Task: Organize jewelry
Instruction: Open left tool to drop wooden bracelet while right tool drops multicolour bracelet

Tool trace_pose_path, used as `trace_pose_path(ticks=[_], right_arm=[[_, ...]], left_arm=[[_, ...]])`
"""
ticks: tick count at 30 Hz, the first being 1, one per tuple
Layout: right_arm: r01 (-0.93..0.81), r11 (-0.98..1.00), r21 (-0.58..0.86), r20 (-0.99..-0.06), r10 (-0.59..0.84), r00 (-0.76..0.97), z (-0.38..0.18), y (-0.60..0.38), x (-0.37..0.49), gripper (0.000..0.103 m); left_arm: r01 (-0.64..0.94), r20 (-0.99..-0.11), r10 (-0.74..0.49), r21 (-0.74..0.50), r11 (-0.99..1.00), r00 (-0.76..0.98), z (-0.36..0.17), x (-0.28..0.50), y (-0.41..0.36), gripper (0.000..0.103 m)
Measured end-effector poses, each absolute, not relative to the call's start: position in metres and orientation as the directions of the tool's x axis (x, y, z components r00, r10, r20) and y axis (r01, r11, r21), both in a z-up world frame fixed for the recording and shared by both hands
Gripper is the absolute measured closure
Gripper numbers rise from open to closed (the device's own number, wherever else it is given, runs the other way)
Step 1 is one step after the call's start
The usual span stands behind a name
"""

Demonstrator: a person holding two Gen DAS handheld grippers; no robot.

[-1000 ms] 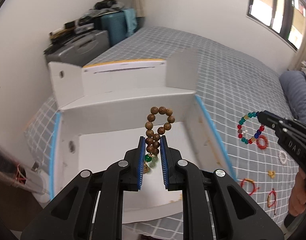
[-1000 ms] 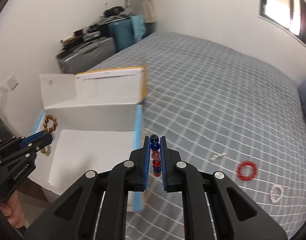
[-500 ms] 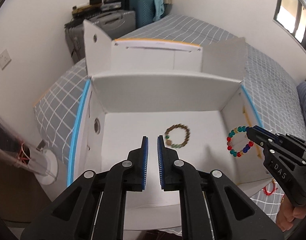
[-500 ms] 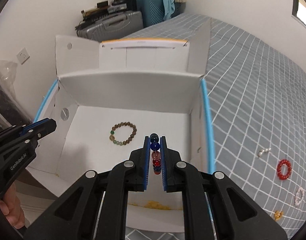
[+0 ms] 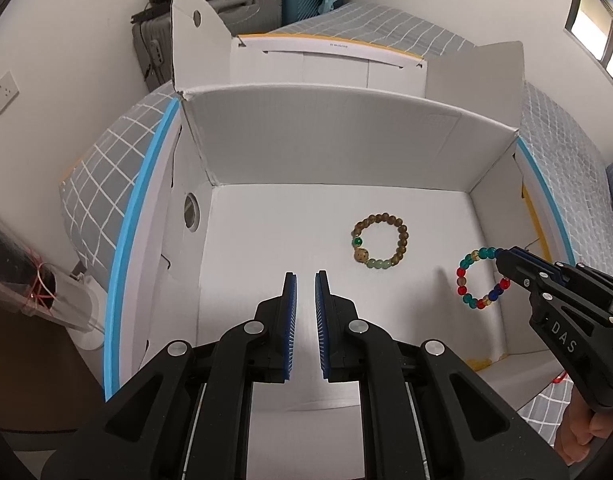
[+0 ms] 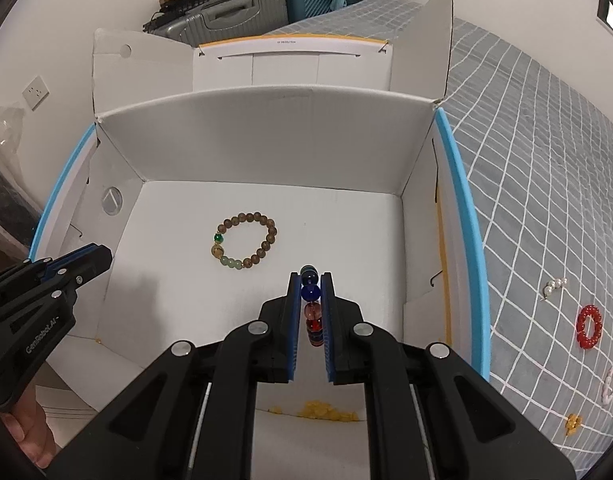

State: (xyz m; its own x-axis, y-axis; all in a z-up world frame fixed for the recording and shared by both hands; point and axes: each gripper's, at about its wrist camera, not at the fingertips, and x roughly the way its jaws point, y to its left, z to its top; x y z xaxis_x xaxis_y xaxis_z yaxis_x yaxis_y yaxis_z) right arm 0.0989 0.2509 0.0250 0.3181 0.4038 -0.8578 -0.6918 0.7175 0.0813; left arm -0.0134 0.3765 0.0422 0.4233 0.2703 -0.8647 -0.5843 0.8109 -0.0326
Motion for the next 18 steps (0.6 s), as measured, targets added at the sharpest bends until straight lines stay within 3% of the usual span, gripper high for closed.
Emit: trace_pose_path(ticks=[6,8,11,14,18], right_arm=[[-0.686,0.722,0.083,-0.851,0.41,0.328,0.028,0.25,0.1,0.092],[-0.689,0.721,0.079,-0.849,0.411,0.332,0.031,0.25,0.098,0.089],[-0.69,0.72,0.077,-0.837,0.422,0.347,0.037,0.248,0.096,0.058],[-0.688,0.723,0.058,-0.822,0.426,0.378,0.044,0.246,0.094,0.052],[-0.688,0.724,0.047,-0.811,0.43,0.397,0.05,0.245,0.092,0.036]], left_arm=[[-0.591,-0.864,0.28,-0.024,0.806,0.417,0.045,-0.015,0.377,0.09],[-0.593,-0.862,0.285,-0.022,0.805,0.418,0.046,-0.016,0.376,0.081],[-0.595,-0.855,0.293,-0.022,0.804,0.428,0.05,-0.017,0.375,0.07],[-0.594,-0.85,0.299,-0.02,0.804,0.434,0.054,-0.018,0.373,0.059],[-0.595,-0.839,0.309,-0.022,0.803,0.447,0.06,-0.02,0.372,0.042]])
